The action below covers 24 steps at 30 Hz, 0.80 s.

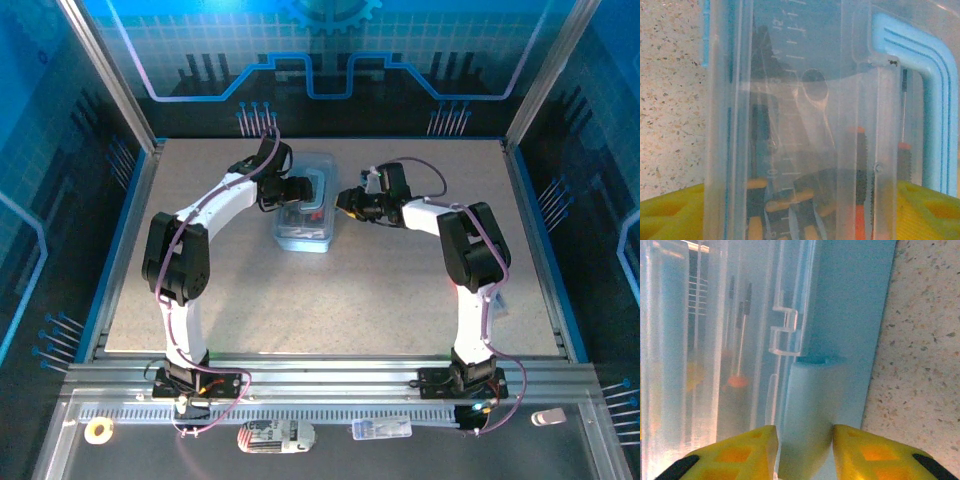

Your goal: Pack the tool kit

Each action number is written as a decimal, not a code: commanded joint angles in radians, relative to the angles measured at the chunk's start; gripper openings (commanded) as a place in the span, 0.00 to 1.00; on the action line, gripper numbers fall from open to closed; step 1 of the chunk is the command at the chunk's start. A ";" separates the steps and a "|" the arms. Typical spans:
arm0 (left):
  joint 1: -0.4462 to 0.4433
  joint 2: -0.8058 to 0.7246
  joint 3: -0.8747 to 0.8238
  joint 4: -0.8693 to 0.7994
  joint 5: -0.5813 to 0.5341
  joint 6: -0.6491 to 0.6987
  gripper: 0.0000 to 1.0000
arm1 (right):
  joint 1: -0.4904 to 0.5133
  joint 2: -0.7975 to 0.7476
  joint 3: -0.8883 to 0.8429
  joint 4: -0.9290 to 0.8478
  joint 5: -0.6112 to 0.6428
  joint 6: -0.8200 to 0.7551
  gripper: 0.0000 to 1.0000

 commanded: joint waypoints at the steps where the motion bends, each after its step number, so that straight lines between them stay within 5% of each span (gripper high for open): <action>1: -0.026 0.187 -0.099 -0.135 0.086 0.005 0.50 | 0.024 -0.008 -0.003 0.106 -0.043 0.050 0.36; 11: -0.026 0.188 -0.109 -0.126 0.086 0.004 0.50 | 0.015 -0.088 -0.047 0.143 -0.045 0.066 0.38; 24: -0.023 0.181 -0.147 -0.109 0.084 0.005 0.50 | 0.002 0.008 -0.030 0.201 -0.104 0.132 0.39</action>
